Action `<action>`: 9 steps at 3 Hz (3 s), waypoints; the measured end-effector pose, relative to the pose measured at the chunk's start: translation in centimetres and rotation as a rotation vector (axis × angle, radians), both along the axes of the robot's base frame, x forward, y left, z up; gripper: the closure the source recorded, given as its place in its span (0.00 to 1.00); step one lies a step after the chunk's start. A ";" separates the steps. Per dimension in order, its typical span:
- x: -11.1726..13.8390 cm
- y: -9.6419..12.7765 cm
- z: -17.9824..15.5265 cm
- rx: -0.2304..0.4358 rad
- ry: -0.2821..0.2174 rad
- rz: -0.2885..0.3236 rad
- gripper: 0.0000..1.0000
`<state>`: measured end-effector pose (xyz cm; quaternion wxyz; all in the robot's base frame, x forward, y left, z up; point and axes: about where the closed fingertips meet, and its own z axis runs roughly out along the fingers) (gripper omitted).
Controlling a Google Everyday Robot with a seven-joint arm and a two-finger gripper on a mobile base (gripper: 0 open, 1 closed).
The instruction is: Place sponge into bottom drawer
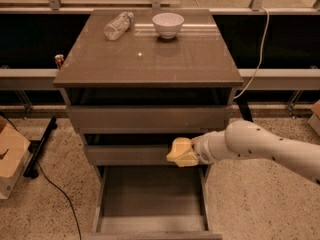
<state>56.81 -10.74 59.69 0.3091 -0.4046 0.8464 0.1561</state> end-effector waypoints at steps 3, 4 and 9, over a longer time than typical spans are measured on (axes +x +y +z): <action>-0.8 -1.0 -9.4 0.035 0.175 -0.071 1.00; -1.0 -0.7 -10.1 0.037 0.182 -0.063 1.00; -1.2 4.6 -25.6 0.214 0.314 0.059 1.00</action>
Offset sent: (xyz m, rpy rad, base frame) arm -0.0054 -0.0143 -0.1041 0.0325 0.1154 -0.0692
